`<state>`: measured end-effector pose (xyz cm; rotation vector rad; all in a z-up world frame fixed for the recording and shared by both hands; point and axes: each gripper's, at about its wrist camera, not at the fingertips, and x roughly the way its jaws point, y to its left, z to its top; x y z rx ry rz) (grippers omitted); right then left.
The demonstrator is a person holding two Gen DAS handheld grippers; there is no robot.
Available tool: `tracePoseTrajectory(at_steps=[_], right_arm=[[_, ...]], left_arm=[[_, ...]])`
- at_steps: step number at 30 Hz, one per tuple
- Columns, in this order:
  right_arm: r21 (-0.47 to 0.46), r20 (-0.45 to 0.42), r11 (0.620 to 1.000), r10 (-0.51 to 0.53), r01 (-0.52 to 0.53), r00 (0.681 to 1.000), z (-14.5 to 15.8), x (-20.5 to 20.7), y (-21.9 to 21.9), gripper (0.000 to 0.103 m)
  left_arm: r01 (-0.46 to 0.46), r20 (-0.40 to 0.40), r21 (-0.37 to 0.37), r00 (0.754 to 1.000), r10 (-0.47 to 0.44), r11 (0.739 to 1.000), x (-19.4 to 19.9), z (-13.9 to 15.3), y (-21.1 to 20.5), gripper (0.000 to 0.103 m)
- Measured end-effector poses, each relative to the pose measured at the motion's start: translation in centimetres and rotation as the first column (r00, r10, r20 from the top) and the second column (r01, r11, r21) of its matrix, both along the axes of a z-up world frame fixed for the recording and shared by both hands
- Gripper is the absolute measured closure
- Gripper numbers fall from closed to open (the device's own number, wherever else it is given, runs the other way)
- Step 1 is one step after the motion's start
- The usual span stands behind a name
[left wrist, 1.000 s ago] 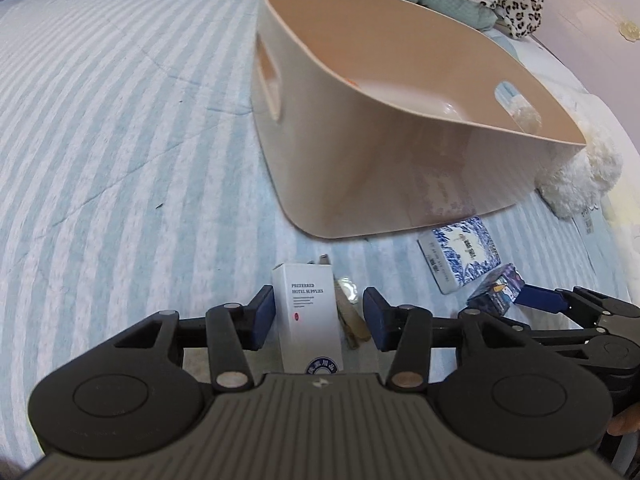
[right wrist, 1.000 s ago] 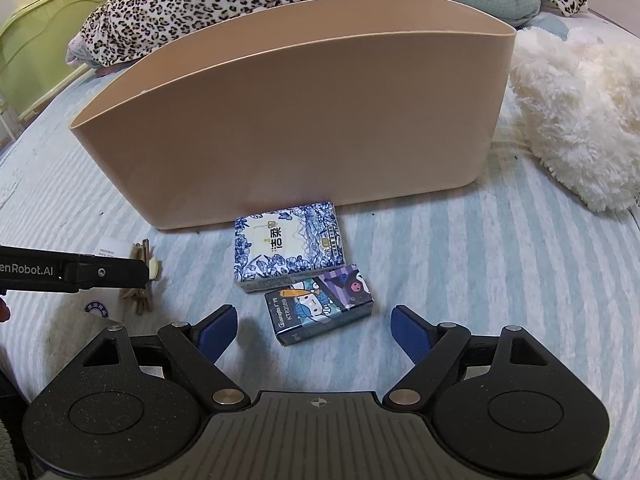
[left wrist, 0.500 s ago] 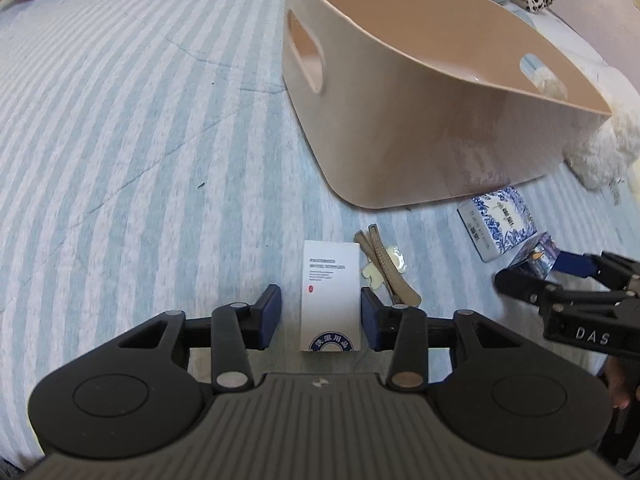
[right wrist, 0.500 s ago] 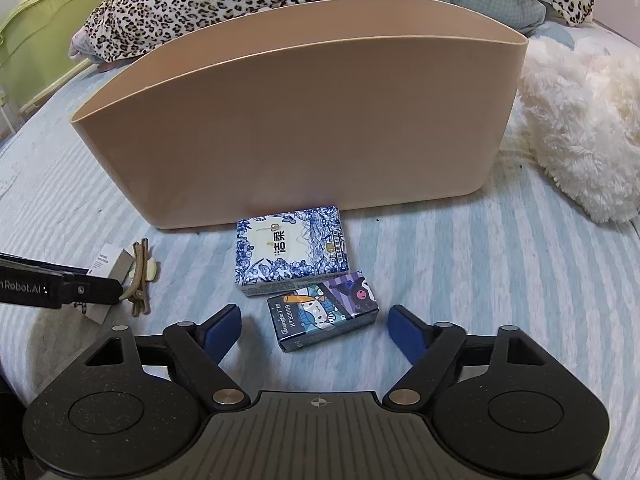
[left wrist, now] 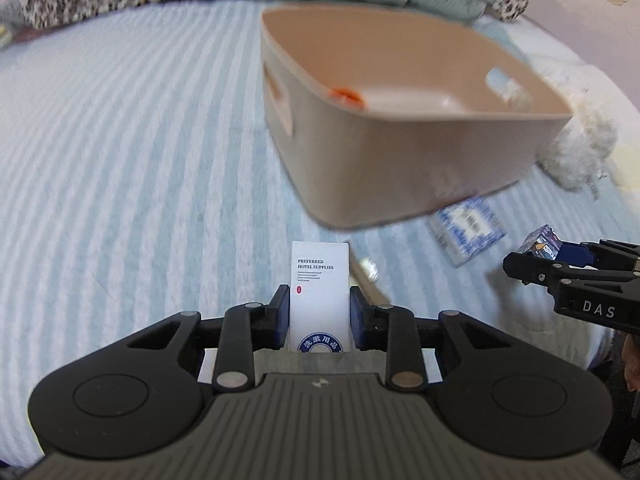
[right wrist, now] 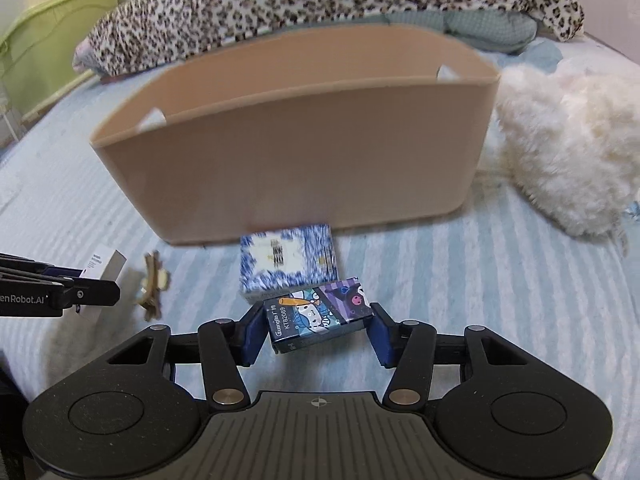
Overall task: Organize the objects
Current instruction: 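Drop white box in basket with left tool while right tool drops cartoon card pack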
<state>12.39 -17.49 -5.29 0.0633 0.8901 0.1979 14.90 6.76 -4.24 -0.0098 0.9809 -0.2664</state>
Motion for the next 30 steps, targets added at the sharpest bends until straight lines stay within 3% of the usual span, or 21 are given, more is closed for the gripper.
tracePoseTrajectory(at_steps=[8,14,20,30], right_arm=[[0.047,0.147,0.999,-0.018,0.011,0.989,5.9,-0.2,-0.9,0.053],[0.046,0.24,0.999,-0.028,0.018,0.97,9.5,1.8,-1.5,0.053],[0.051,0.265,0.998,-0.045,0.032,0.963,10.6,5.4,-2.0,0.053],[-0.03,0.176,0.999,-0.031,0.037,0.984,6.5,11.2,-0.9,0.053]], left_arm=[[-0.007,0.185,0.027,0.983,0.002,1.0,-0.6,6.4,-0.6,0.071],[-0.001,0.272,0.04,0.962,-0.01,0.999,1.7,9.4,-2.5,0.071],[-0.006,0.309,0.071,0.951,-0.016,0.997,5.7,9.2,-5.2,0.071],[-0.03,0.213,0.178,0.977,-0.009,0.983,11.9,5.0,-8.6,0.071]])
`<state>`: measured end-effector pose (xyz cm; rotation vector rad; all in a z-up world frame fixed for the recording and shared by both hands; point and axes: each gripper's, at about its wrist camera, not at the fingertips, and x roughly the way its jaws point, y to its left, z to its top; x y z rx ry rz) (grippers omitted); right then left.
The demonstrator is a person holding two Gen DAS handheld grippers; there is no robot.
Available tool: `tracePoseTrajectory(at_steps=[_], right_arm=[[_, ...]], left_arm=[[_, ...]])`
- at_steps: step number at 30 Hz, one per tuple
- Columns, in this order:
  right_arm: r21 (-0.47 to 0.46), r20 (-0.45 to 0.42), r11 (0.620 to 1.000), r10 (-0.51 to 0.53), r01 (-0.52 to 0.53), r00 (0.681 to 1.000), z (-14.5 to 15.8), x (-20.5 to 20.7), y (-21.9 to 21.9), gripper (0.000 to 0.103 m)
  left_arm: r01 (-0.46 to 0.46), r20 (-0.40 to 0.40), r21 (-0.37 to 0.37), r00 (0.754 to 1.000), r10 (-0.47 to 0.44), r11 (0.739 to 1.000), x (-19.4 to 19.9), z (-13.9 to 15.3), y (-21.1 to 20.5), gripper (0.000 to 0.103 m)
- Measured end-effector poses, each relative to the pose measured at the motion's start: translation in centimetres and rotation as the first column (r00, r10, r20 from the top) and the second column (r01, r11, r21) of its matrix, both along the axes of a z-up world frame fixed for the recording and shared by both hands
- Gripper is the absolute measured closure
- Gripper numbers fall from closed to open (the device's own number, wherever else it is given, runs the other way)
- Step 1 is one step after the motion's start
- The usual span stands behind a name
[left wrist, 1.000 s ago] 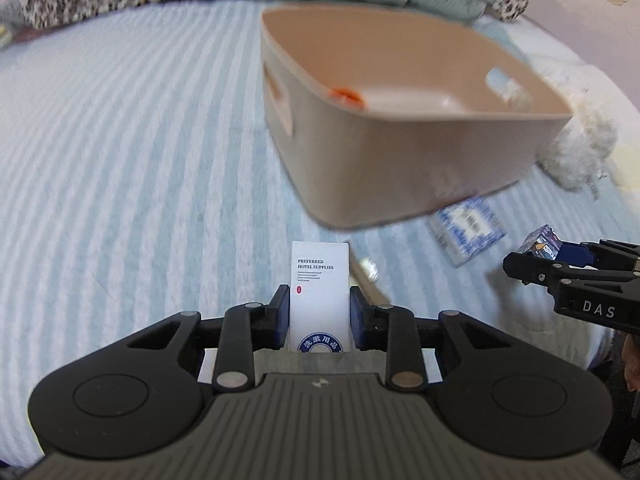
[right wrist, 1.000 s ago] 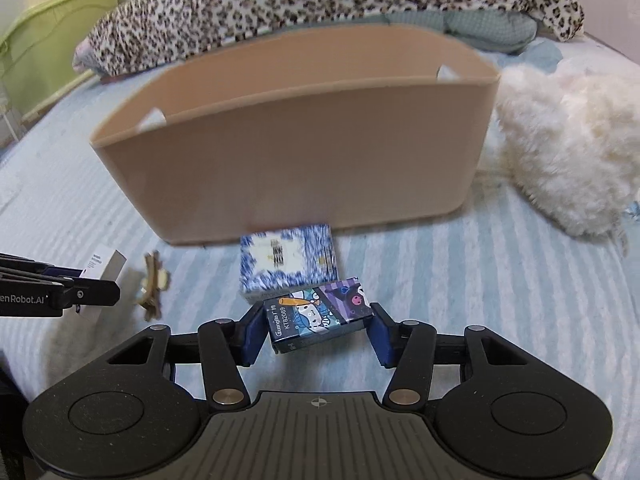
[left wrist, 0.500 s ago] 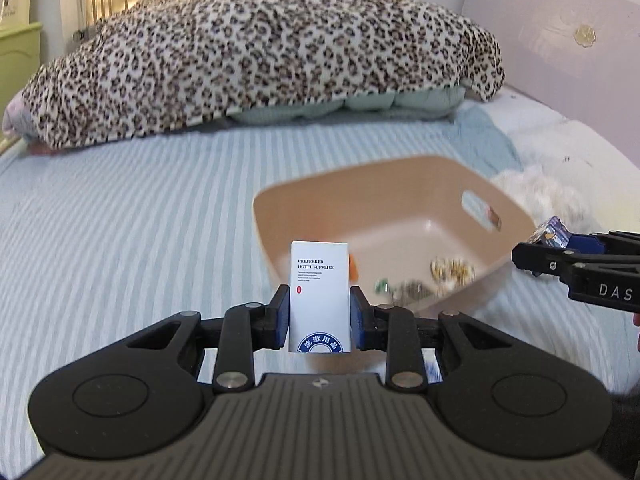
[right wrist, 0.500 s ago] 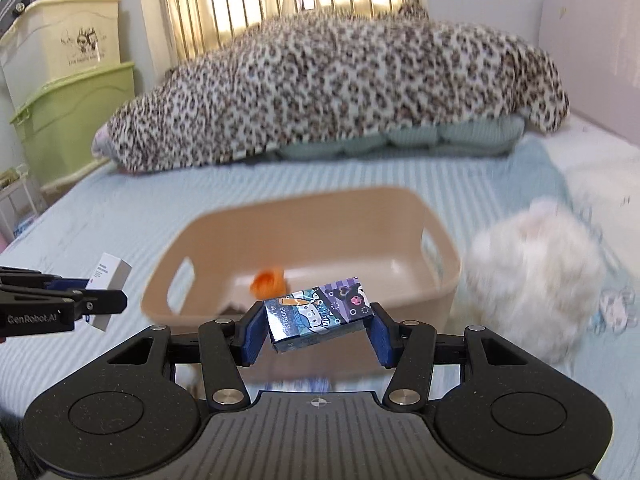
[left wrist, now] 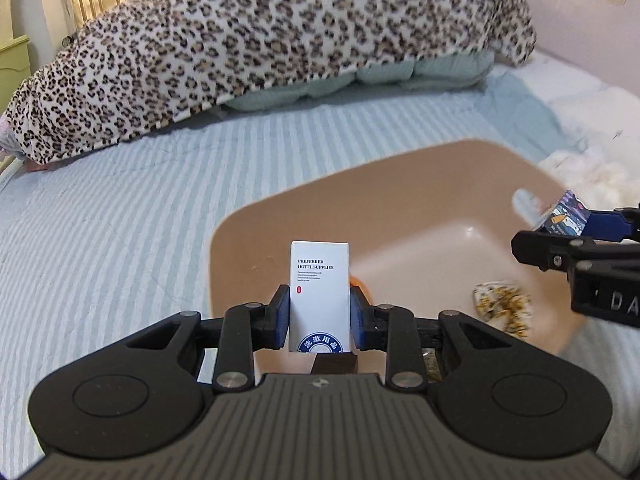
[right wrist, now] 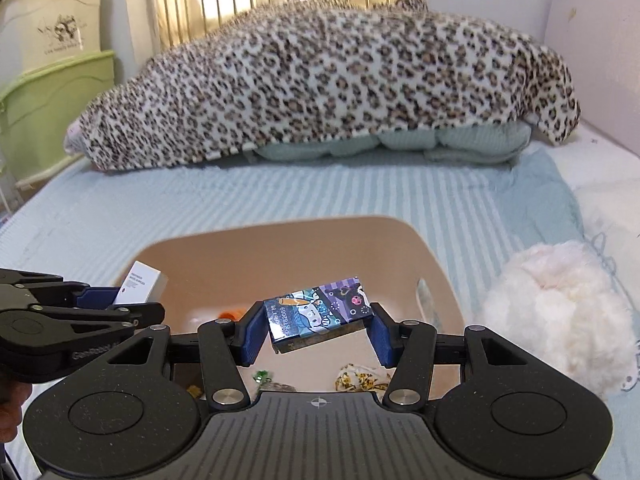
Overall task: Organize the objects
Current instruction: 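Drop white box in basket with left tool while right tool drops cartoon card pack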
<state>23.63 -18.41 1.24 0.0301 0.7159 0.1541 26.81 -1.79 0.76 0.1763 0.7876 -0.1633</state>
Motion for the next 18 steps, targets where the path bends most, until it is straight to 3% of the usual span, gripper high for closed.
tracePoseTrajectory(at_steps=[5,8,9,11,12,13,18], right_arm=[[-0.086,-0.062,0.996,0.018,-0.023,0.998,-2.6,1.6,1.2,0.053],[-0.099,-0.048,0.995,0.015,-0.02,0.999,-3.1,1.4,1.6,0.052],[-0.099,-0.045,0.995,0.013,-0.017,0.999,-3.0,1.2,1.6,0.043],[-0.09,-0.034,0.996,0.013,-0.016,0.999,-2.6,0.7,1.6,0.041],[-0.086,-0.028,0.996,0.013,-0.016,1.0,-2.2,0.3,1.6,0.037],[-0.081,-0.02,0.997,0.013,-0.015,1.0,-1.8,-0.1,1.5,0.034],[-0.033,0.006,0.999,-0.005,0.005,1.0,0.5,-2.2,0.5,0.023]], left_arm=[[-0.015,-0.076,0.035,0.997,0.018,0.999,1.9,-2.1,-0.1,0.071],[-0.008,-0.067,0.052,0.998,0.012,0.999,1.8,-2.4,0.0,0.07],[-0.012,-0.069,0.036,0.997,0.015,0.999,1.7,-2.1,0.3,0.069],[-0.022,-0.077,0.004,0.997,0.022,1.0,1.4,-1.4,0.6,0.057],[-0.028,-0.066,0.0,0.997,0.028,1.0,1.1,-1.0,0.7,0.041],[-0.037,-0.045,0.003,0.998,0.037,0.999,0.8,-0.5,0.7,0.032],[-0.061,0.0,-0.006,0.998,0.061,0.998,-1.3,2.3,1.0,0.03]])
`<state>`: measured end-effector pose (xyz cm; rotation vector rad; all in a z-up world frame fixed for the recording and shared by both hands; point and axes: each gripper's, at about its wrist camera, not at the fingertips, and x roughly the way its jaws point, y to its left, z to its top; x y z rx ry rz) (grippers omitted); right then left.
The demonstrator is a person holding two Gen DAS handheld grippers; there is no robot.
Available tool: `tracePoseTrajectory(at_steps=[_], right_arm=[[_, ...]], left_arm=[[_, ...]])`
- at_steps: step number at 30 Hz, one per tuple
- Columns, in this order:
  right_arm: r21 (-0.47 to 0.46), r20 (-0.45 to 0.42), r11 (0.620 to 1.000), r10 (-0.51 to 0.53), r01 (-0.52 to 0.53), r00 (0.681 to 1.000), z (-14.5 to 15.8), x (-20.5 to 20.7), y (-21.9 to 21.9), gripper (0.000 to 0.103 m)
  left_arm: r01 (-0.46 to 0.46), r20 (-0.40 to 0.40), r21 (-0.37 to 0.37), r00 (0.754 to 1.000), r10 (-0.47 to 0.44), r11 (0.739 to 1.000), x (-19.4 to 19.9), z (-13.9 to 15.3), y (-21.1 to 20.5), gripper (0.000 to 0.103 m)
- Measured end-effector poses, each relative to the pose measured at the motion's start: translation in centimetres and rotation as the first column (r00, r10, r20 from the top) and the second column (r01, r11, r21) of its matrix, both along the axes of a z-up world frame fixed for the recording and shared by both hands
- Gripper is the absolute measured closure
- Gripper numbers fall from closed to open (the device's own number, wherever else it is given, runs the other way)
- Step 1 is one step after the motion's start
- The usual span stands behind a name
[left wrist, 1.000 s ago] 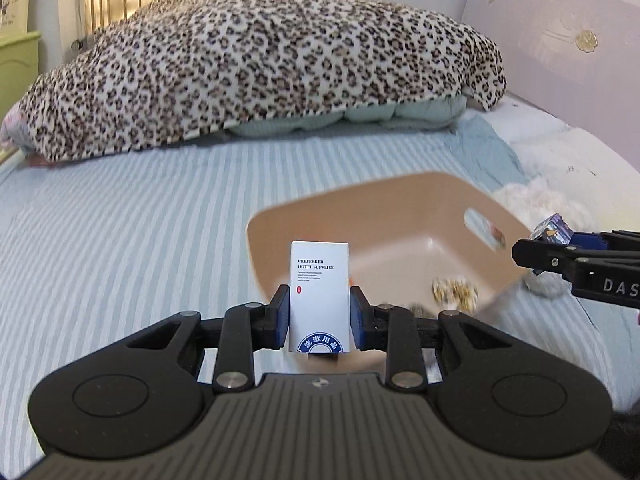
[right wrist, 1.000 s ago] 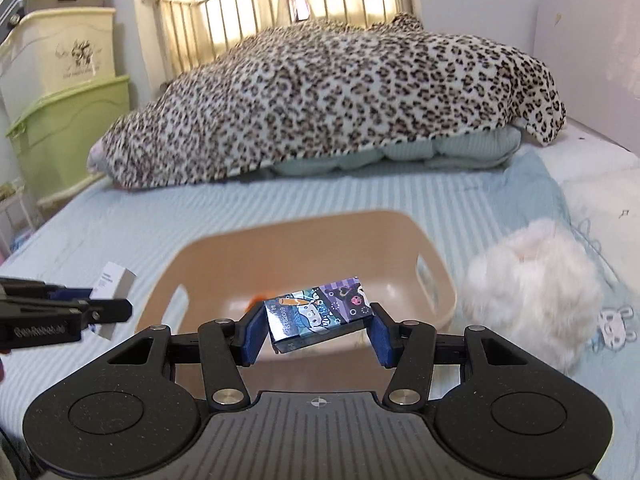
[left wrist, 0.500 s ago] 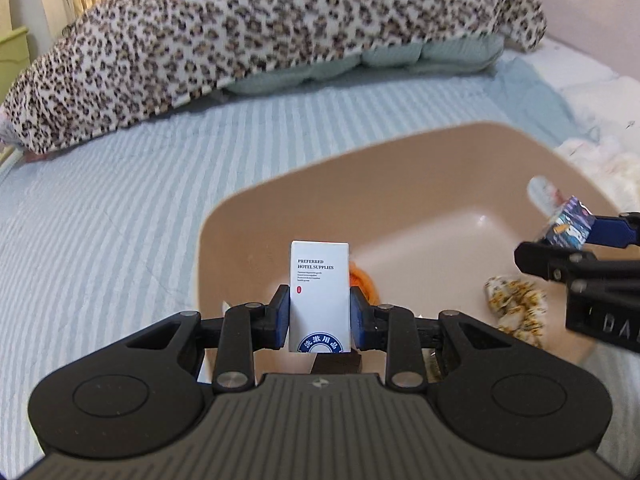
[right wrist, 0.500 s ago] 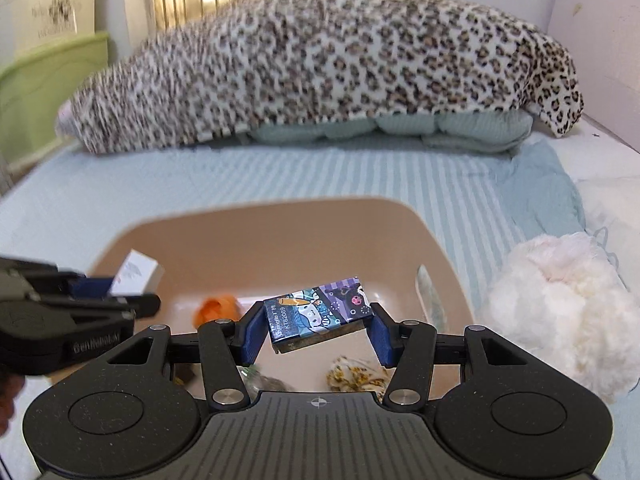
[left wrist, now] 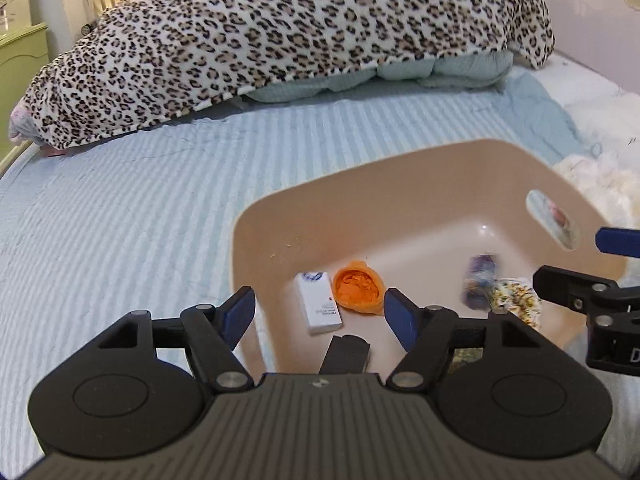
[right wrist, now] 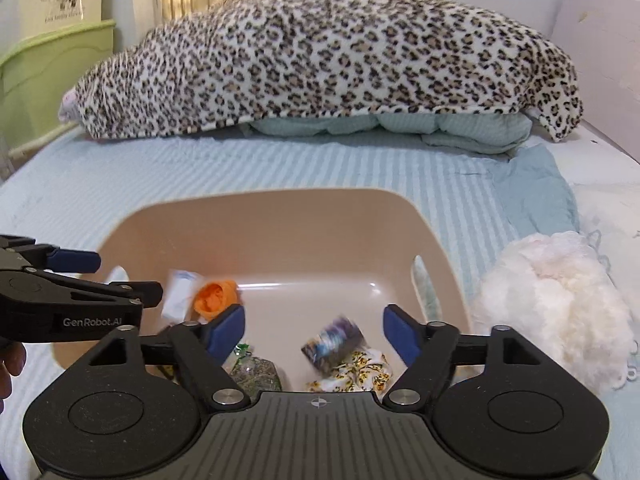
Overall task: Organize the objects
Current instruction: 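Drop white box in basket with left tool while right tool drops cartoon card pack, then grasp clothespins with left tool while right tool grasps blue-and-white card pack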
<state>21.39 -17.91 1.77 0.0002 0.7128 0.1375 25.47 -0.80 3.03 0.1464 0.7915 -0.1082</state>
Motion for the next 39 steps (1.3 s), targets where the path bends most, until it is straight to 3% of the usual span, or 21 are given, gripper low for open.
tracePoseTrajectory(at_steps=[5,11,19,27,36,39], right_arm=[[-0.009,0.035,1.0,0.006,-0.005,0.999,1.8,-2.9,-0.6,0.011],[-0.036,0.026,0.998,0.044,-0.043,0.999,1.9,-6.1,-0.8,0.01],[-0.067,-0.085,0.993,0.094,-0.1,0.992,-1.5,-7.5,0.6,0.009],[-0.072,-0.21,0.983,0.148,-0.166,0.966,-6.1,-7.1,2.0,0.009],[-0.046,-0.239,0.983,0.163,-0.179,0.957,-8.4,-5.8,3.0,0.01],[-0.045,-0.24,0.982,0.169,-0.185,0.956,-8.8,-5.7,3.2,0.017]], left_arm=[[-0.019,0.033,0.019,0.999,0.019,1.0,-3.2,1.8,0.6,0.022],[-0.027,-0.031,0.013,0.999,0.027,1.0,-6.5,0.8,2.3,0.022],[-0.027,-0.168,0.002,0.985,0.027,1.0,-8.4,-4.4,3.3,0.022],[-0.035,-0.244,-0.025,0.969,0.028,0.999,-8.3,-8.5,2.8,0.022],[-0.029,-0.292,-0.048,0.956,0.014,0.998,-8.3,-10.6,2.6,0.022],[-0.025,-0.294,-0.035,0.956,0.014,0.999,-8.6,-10.8,2.6,0.026]])
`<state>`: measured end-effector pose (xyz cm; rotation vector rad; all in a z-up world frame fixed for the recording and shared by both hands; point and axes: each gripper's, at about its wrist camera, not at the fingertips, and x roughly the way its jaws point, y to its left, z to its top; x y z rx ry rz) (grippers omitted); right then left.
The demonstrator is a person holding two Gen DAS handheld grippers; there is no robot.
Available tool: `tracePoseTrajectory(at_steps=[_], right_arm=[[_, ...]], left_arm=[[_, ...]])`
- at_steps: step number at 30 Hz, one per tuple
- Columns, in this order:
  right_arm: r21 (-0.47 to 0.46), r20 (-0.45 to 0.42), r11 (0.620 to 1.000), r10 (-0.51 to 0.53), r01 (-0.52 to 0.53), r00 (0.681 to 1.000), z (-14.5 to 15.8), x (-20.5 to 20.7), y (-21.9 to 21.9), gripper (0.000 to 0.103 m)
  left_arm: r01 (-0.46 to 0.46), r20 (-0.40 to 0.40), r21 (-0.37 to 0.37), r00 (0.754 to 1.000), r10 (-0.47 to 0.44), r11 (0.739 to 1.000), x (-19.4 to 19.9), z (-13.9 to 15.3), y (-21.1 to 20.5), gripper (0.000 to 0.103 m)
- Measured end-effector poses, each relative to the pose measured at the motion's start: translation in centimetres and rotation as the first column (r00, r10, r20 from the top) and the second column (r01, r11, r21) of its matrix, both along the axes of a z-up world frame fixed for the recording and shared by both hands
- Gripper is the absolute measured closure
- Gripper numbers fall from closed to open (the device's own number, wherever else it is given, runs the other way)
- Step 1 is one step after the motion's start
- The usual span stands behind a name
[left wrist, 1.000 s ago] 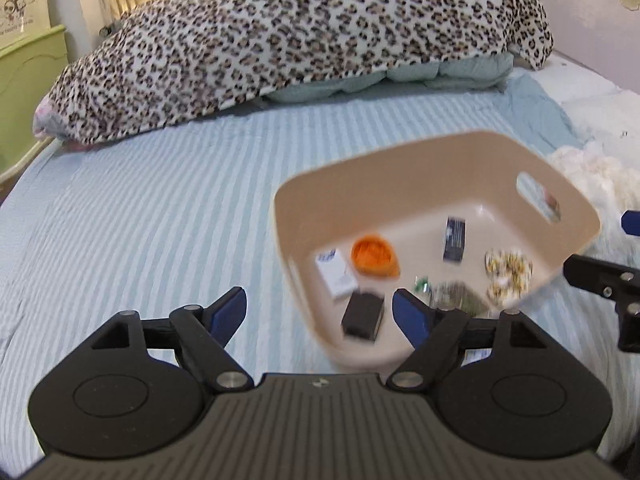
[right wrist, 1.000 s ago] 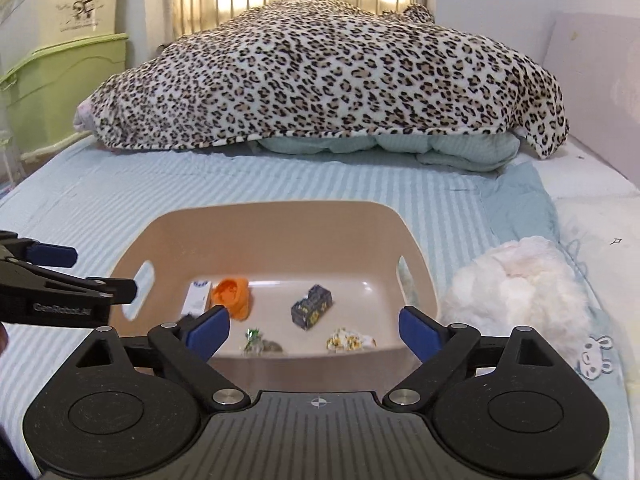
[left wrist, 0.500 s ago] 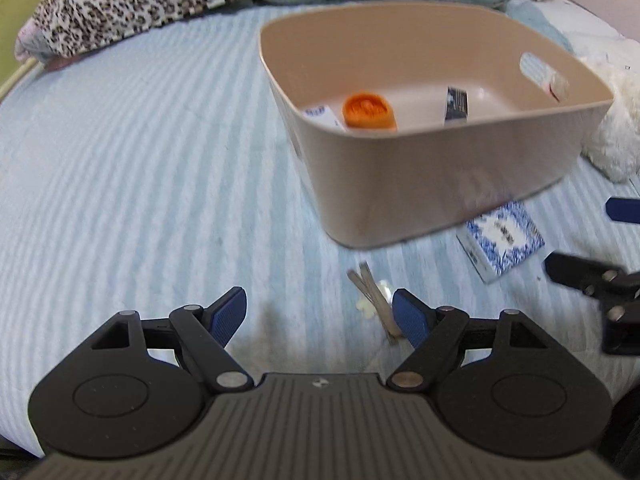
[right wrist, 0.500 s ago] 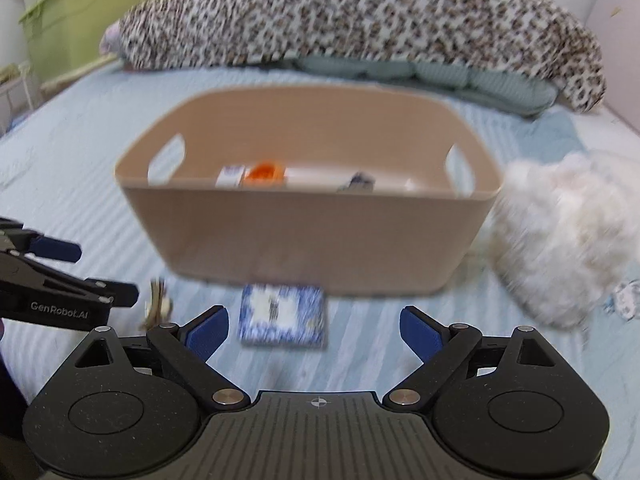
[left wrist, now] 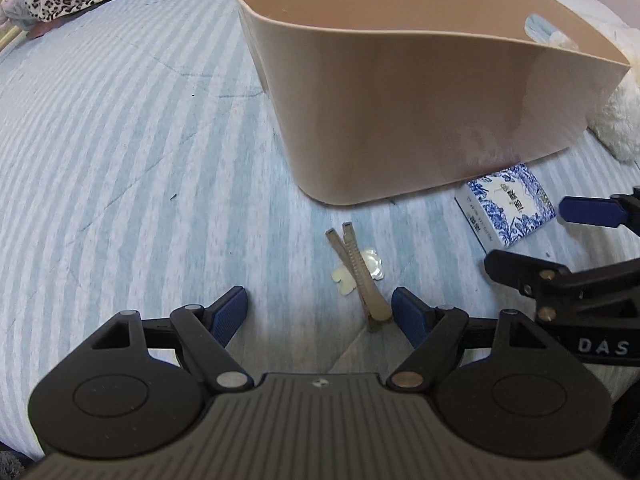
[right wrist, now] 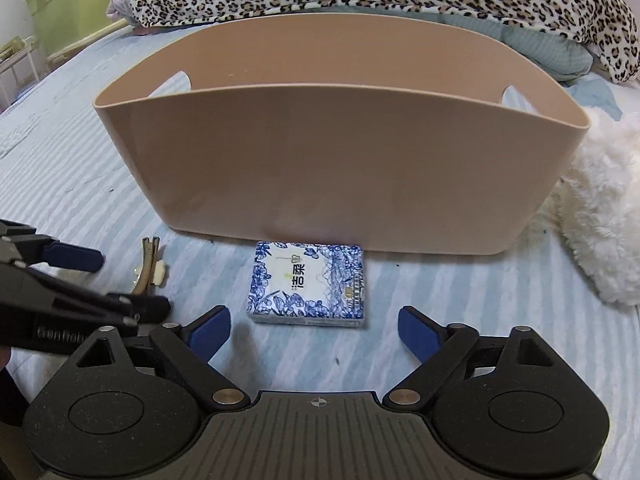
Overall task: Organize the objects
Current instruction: 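Grasp clothespins with left tool while right tool grasps blue-and-white card pack, then lower clothespins into basket with left tool while right tool drops card pack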
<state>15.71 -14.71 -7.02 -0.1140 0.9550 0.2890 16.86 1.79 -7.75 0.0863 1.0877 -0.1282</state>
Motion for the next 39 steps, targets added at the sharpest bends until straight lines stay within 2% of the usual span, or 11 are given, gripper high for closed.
tracePoseTrajectory(at_steps=[4,5,7,8,9,10,16,24,30,34,39], right_arm=[[-0.008,0.01,1.0,0.021,-0.021,1.0,-0.1,-0.2,0.2,0.03],[-0.008,0.013,1.0,0.023,-0.023,1.0,-0.1,-0.3,0.2,0.033],[-0.001,0.013,1.0,0.025,-0.025,1.0,0.0,-0.4,0.2,0.043],[0.001,0.014,1.0,0.024,-0.024,1.0,0.1,-0.4,0.2,0.043],[-0.001,0.018,1.0,0.025,-0.025,1.0,0.1,-0.6,0.3,0.044],[-0.004,0.02,1.0,0.03,-0.03,0.999,0.1,-0.7,0.4,0.044],[-0.021,0.034,0.999,0.045,-0.045,0.998,0.6,-1.3,0.2,0.044],[0.016,0.047,1.0,0.02,-0.02,0.999,2.3,-2.6,-0.8,0.044],[0.06,0.099,0.998,-0.007,0.001,0.995,5.4,-3.9,-1.8,0.044],[0.064,0.169,0.998,-0.013,0.002,0.986,7.8,-4.6,-2.7,0.044],[0.098,0.239,0.995,-0.038,0.015,0.97,10.9,-4.1,-3.7,0.044]], left_arm=[[0.001,-0.001,-0.016,1.0,-0.001,1.0,-0.4,0.3,0.2,0.047],[0.008,0.001,-0.018,1.0,-0.008,1.0,-0.5,0.4,0.2,0.049],[0.033,0.012,-0.018,0.999,-0.032,0.999,-0.9,0.5,0.1,0.063],[0.04,0.018,-0.015,0.999,-0.04,0.999,-1.0,0.5,0.1,0.066],[0.045,0.025,-0.007,0.999,-0.045,0.999,-1.2,0.5,0.1,0.079],[0.05,0.028,-0.006,0.998,-0.05,0.999,-1.3,0.5,0.1,0.085],[0.056,0.041,-0.02,0.998,-0.055,0.998,-2.7,0.9,1.2,0.088],[0.05,0.066,-0.04,0.997,-0.048,0.998,-5.2,1.9,1.6,0.088],[0.086,0.148,-0.04,0.986,-0.08,0.995,-4.9,5.2,0.9,0.088],[0.088,0.216,-0.059,0.974,-0.074,0.994,-4.9,7.6,1.2,0.088],[0.101,0.305,-0.069,0.949,-0.075,0.992,-4.7,11.3,1.1,0.088]])
